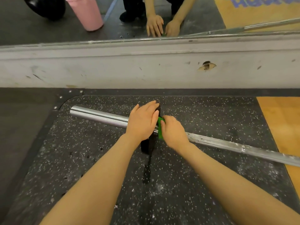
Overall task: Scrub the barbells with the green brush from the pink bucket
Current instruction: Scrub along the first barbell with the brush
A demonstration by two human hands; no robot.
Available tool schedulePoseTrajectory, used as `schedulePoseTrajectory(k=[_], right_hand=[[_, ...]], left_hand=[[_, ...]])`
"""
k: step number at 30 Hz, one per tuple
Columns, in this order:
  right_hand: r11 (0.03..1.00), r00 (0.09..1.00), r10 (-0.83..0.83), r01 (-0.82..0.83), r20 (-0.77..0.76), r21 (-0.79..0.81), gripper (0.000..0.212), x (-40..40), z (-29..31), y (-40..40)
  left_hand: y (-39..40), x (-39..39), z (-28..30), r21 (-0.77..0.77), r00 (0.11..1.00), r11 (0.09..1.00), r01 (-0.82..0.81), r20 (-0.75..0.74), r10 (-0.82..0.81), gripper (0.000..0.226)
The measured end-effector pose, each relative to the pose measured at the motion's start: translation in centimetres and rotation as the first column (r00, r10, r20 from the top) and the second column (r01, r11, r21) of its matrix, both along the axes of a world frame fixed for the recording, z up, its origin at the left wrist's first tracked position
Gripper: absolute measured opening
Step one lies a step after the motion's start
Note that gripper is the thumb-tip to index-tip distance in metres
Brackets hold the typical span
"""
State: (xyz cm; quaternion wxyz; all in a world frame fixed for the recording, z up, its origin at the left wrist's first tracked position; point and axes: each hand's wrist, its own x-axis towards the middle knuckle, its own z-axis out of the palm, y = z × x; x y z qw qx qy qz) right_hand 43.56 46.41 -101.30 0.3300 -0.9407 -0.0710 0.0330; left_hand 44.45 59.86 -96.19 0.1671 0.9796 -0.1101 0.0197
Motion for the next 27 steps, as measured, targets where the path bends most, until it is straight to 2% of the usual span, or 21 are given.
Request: schedulePoseTrajectory(k=[2,4,5,7,9,10,12,14,16,18,20,22,27], right_hand=[[1.000,0.991,0.004,-0.005,-0.133,-0.007,0.031,1.2,0.4,-0.3],[1.000,0.988,0.013,-0.012,-0.152,0.008,0.031,1.4,0.3,-0.5],[1.000,0.994,0.015,-0.014,-0.109,0.012,0.030,0.9,0.3,-0.4],[0.998,0.996,0.040,-0.037,0.085,-0.041,0.026,-0.8,-0.5,-0.1],[0.982,0.964,0.075,-0.028,0.253,-0.187,0.036,-2.8,-2.0,0.2],[0.973,0.955,0.072,-0.003,0.289,-0.230,0.042,-3.7,-2.6,0.3],[0.969,0.948,0.042,0.038,0.317,-0.244,0.047,-4.3,-3.1,0.2],[0.968,0.941,0.028,0.059,0.338,-0.245,0.043,-4.0,-3.0,-0.4],[0.965,0.952,0.024,0.058,0.305,-0.255,0.037,-3.4,-2.5,-1.6],[0.946,0.961,0.067,0.024,0.267,-0.323,0.037,-3.3,-2.4,-3.5],[0.905,0.946,0.129,0.010,0.297,-0.425,0.037,-3.8,-3.0,-5.6],[0.874,0.940,0.110,0.063,0.323,-0.482,0.036,-4.0,-3.1,-7.1],[0.898,0.925,0.067,0.107,0.374,-0.426,0.027,-3.6,-3.3,-5.6]], left_hand=[[0.0,0.0,-0.1,-0.009,1.000,1.000,-0.008,0.005,0.008,0.053],[0.0,0.0,-0.2,-0.007,1.000,1.000,-0.002,0.011,0.002,0.053],[0.1,0.0,-0.2,-0.008,1.000,1.000,0.001,0.013,-0.001,0.054],[0.0,0.1,-0.2,-0.017,1.000,1.000,0.002,0.012,-0.002,0.055],[0.0,0.1,-0.2,-0.015,1.000,1.000,0.005,0.008,-0.005,0.055],[0.0,0.1,-0.2,-0.010,1.000,1.000,0.009,0.007,-0.009,0.055],[0.0,0.1,-0.3,-0.006,1.000,1.000,0.019,0.009,-0.019,0.048],[0.2,0.1,-0.5,-0.016,1.000,1.000,0.025,0.010,-0.025,0.044],[0.2,0.2,-0.5,-0.040,1.000,0.999,0.028,0.013,-0.028,0.049],[0.2,0.3,-0.5,-0.070,1.000,0.997,0.027,0.015,-0.026,0.054],[0.2,0.4,-0.5,-0.089,1.000,0.996,0.028,0.016,-0.027,0.055],[0.1,0.5,-0.4,-0.099,0.999,0.995,0.030,0.013,-0.029,0.056],[0.0,0.5,-0.4,-0.090,1.000,0.996,0.024,0.004,-0.024,0.042]])
